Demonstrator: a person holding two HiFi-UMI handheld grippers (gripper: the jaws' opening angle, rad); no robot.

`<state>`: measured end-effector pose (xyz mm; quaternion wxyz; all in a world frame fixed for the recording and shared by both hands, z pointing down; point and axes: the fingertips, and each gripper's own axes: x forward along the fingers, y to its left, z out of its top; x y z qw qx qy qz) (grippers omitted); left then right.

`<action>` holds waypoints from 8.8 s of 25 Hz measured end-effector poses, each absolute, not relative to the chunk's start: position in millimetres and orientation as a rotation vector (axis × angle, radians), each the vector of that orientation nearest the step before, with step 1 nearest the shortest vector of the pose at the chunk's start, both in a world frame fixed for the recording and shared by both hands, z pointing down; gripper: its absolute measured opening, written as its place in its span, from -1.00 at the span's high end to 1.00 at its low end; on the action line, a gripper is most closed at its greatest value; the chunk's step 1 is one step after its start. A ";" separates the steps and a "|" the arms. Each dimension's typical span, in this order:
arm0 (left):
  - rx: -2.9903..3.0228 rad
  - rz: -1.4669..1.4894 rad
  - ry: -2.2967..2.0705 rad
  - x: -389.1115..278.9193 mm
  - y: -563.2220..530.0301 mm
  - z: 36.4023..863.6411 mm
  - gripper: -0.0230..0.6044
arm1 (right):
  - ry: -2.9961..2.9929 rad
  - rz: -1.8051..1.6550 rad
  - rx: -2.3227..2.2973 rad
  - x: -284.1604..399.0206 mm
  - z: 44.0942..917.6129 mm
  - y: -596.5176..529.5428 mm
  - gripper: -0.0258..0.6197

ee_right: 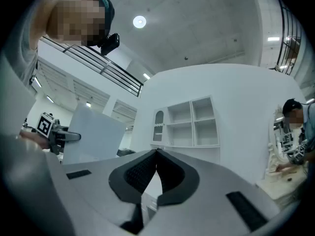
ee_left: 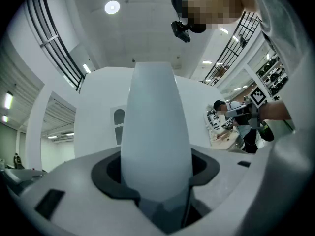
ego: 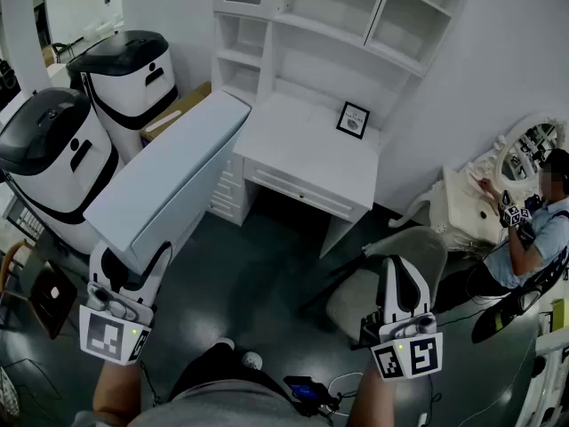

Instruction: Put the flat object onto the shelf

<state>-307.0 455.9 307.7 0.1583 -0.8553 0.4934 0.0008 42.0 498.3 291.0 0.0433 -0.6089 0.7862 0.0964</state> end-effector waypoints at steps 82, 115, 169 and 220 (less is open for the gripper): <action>-2.576 0.006 1.405 -268.5 159.5 332.4 0.09 | 2.363 0.035 -1.781 66.2 308.2 219.4 0.83; -2.455 -0.021 1.566 -125.9 -20.7 311.8 0.09 | 2.410 -0.067 -1.624 220.4 319.8 -6.0 0.83; -2.645 0.228 1.206 -157.1 -241.8 252.2 0.09 | 2.321 -0.032 -1.823 165.4 306.9 -196.2 0.83; -2.515 0.235 1.169 -75.0 -207.7 154.2 0.09 | 2.405 -0.034 -1.641 217.9 296.2 -210.9 0.83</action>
